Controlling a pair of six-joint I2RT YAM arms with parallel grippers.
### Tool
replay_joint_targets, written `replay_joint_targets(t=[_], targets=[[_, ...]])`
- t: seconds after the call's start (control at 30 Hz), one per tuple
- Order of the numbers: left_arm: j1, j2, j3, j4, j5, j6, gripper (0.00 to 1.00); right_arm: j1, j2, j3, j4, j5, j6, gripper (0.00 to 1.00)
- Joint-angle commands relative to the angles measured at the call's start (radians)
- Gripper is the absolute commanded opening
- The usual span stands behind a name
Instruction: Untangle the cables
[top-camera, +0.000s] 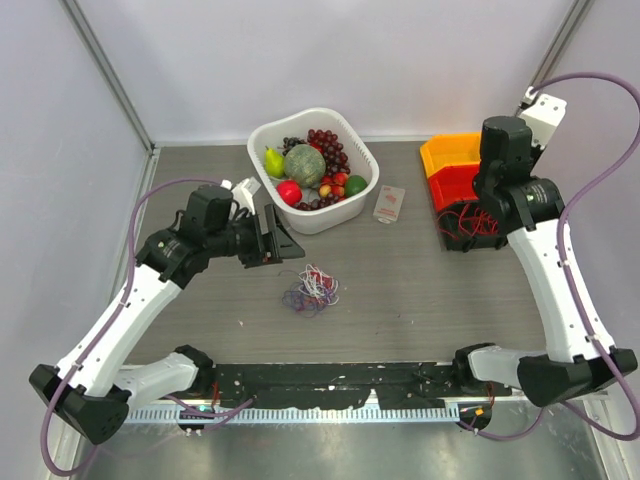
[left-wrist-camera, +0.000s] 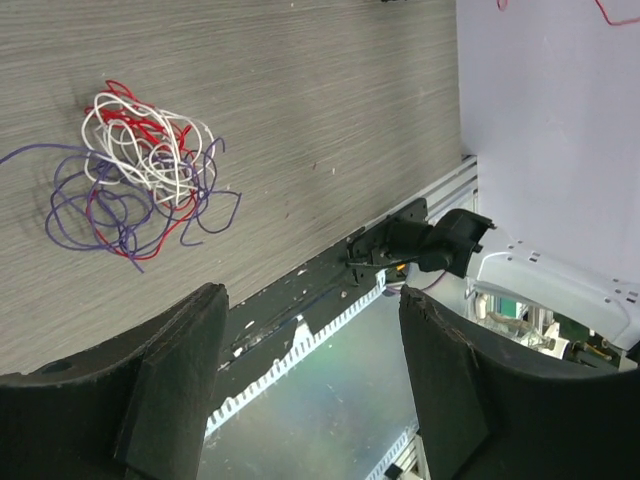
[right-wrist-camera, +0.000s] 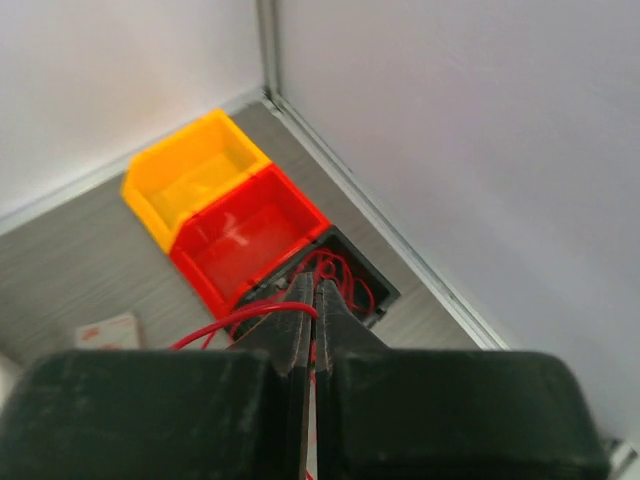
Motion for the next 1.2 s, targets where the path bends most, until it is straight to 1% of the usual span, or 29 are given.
replay_joint_targets(t=[0.0,0.1,0.2,0.27,0.33,0.6,0.7,1.0,1.17], targets=[[-0.002,-0.029,0.029,-0.039,-0.011,0.057,0.73,-0.151,0.022,-0.040,0.022,-0.099,0.085,0.01],[-0.002,-0.038,0.034,-0.058,-0.024,0.084,0.73,-0.224,0.039,-0.098,0.061,-0.145,0.111,0.01],[0.000,-0.035,0.046,-0.075,-0.034,0.109,0.73,-0.306,0.079,-0.135,0.063,-0.169,0.138,0.01],[-0.002,-0.030,0.054,-0.081,-0.038,0.123,0.73,-0.334,0.088,-0.169,0.083,-0.202,0.145,0.01],[-0.002,-0.023,0.060,-0.086,-0.039,0.131,0.73,-0.346,0.094,-0.212,0.155,-0.223,0.125,0.01],[0.000,-0.007,0.057,-0.086,-0.034,0.160,0.73,-0.360,0.186,-0.259,0.238,-0.263,0.146,0.01],[0.000,-0.007,0.058,-0.095,-0.045,0.170,0.73,-0.360,0.234,-0.240,0.250,-0.283,0.160,0.01],[0.000,-0.021,0.047,-0.090,-0.056,0.155,0.73,-0.371,0.335,-0.080,0.247,-0.291,0.169,0.01],[0.000,-0.023,0.066,-0.109,-0.082,0.169,0.73,-0.376,0.359,-0.003,0.227,-0.303,0.200,0.01]])
